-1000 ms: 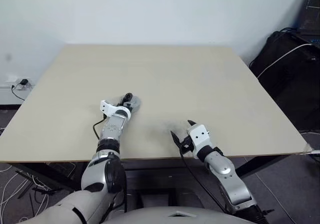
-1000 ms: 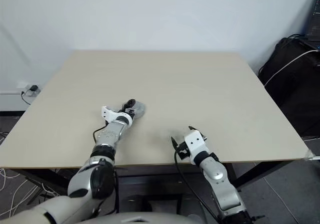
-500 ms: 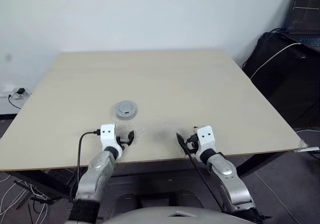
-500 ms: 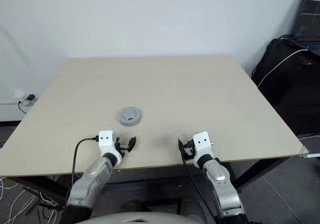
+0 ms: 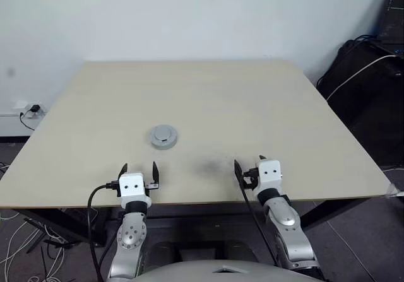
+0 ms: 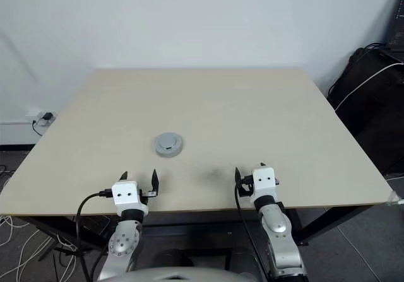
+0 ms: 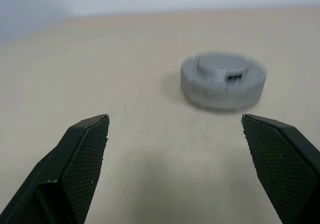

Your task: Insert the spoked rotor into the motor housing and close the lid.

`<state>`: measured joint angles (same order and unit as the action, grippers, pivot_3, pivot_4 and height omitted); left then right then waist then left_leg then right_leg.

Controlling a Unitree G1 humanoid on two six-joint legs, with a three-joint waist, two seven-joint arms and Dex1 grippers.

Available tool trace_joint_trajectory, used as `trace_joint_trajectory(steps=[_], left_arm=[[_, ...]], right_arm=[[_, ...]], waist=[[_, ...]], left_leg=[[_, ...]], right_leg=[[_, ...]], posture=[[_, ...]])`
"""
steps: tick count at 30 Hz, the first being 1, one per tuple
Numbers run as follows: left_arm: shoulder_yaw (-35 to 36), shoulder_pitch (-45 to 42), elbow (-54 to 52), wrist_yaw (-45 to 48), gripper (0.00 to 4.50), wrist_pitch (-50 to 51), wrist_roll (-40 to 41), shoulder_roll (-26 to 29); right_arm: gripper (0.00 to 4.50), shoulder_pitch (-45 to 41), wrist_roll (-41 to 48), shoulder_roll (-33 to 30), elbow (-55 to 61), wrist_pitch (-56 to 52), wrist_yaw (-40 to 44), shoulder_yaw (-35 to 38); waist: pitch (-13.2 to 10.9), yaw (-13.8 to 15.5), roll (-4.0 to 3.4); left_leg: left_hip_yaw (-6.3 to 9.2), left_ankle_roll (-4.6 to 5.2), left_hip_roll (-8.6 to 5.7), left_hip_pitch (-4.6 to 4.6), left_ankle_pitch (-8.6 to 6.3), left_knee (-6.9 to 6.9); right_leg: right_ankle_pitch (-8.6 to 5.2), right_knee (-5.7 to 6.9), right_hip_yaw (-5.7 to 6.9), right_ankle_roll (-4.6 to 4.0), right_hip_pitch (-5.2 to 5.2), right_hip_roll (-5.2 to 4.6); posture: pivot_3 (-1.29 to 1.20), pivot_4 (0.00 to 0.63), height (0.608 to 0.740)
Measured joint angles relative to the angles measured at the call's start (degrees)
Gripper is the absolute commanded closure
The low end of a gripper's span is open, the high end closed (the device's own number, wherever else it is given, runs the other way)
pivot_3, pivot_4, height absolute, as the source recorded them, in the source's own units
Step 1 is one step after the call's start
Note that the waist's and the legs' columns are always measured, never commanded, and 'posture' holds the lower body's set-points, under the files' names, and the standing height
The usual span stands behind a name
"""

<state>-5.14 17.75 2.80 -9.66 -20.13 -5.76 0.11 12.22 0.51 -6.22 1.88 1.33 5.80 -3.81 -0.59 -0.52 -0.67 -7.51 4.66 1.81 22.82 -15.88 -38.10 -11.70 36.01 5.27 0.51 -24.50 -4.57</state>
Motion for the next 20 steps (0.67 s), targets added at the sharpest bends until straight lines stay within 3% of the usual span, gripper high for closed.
trace_joint_trajectory(steps=[20], left_arm=[[0.1,0.0,1.9,3.6,0.01,-4.1,0.2,-0.8]], right_arm=[[0.0,0.0,2.6,2.1,0.0,4.2,0.3,2.1]], waist=[[0.0,-0.1,0.08]], left_leg=[[0.03,0.09,0.01,-0.02,0.01,-0.11]], right_leg=[[0.02,0.01,0.19,0.05,0.09,0.06]], posture=[[0.0,0.0,0.74]])
